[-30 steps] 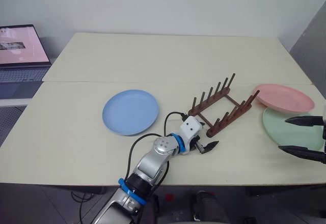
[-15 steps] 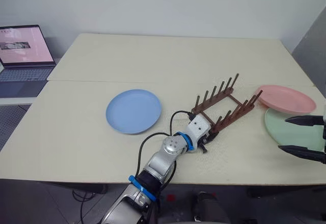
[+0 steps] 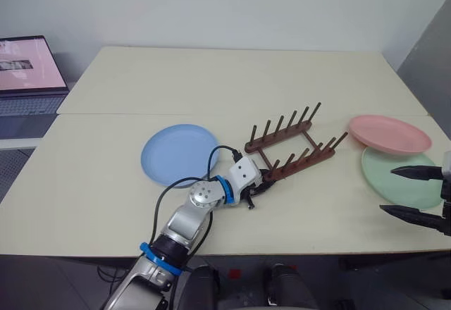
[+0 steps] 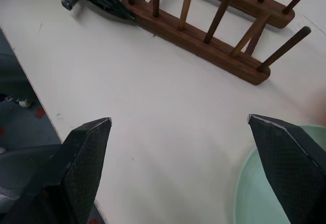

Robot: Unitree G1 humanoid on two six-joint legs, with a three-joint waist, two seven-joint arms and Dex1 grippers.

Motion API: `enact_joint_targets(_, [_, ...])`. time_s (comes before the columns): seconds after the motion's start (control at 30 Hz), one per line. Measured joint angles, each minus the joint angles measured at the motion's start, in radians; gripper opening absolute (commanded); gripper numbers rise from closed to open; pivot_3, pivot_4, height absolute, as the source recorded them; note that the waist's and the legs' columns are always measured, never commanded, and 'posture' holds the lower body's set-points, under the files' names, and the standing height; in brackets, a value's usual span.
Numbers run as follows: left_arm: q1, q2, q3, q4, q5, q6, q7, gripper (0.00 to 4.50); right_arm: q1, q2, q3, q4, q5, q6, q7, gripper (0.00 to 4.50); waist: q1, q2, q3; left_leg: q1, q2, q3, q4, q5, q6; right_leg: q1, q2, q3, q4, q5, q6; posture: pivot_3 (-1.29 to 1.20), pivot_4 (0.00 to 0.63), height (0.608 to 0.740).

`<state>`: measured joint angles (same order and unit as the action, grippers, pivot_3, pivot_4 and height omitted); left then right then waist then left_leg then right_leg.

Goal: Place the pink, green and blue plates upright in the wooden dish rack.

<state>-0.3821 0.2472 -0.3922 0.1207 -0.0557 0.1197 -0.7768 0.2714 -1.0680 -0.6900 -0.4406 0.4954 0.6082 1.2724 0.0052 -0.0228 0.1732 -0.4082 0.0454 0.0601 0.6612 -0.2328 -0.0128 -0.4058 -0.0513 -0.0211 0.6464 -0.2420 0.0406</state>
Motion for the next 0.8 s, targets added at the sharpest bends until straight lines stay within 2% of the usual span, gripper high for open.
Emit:
enact_joint_targets(0.13, [-0.025,0.052,0.001,-0.008,-0.063,0.014,-0.176,1.04,0.017,0.009,-0.003,-0.016,0.001,0.011,-0.009,4.50,0.006,0.000,0.000,-0.001,-0.001,0.000,0.001,0.000,0.000,0.000,-0.001,-0.001,-0.001,-0.001,-0.002,0.00,0.150,0.740])
enact_joint_targets(0.23, [-0.073,0.051,-0.002,0.037,-0.064,0.002,-0.241,1.04,0.031,0.014,-0.011,-0.021,0.001,0.013,-0.009,4.50,0.010,-0.001,0.000,-0.001,-0.001,0.000,0.001,0.000,0.000,0.000,-0.001,-0.001,-0.001,-0.001,-0.001,0.00,0.150,0.740])
enact_joint_targets(0.4, [-0.192,-0.011,-0.006,0.212,-0.047,-0.054,-0.274,1.04,0.071,0.029,-0.031,-0.049,0.001,0.015,-0.009,4.50,0.017,-0.001,0.001,-0.002,-0.001,-0.001,0.001,-0.001,0.001,0.000,-0.001,-0.001,-0.001,-0.001,-0.001,0.00,0.150,0.740])
enact_joint_targets(0.47, [-0.213,-0.022,-0.009,0.257,-0.043,-0.069,-0.304,1.04,0.090,0.036,-0.044,-0.059,0.001,0.017,-0.009,4.50,0.015,-0.001,0.001,-0.002,-0.001,0.000,0.001,-0.002,0.003,-0.001,-0.001,-0.001,-0.001,0.001,0.002,0.00,0.150,0.740])
enact_joint_targets(0.8, [-0.298,-0.061,-0.011,0.443,-0.021,-0.194,-0.374,1.04,0.144,0.058,-0.076,-0.090,-0.001,0.025,-0.013,4.50,0.018,-0.002,0.001,-0.005,-0.001,-0.001,0.002,-0.002,0.003,-0.001,-0.001,-0.002,-0.001,0.001,0.002,0.00,0.150,0.740])
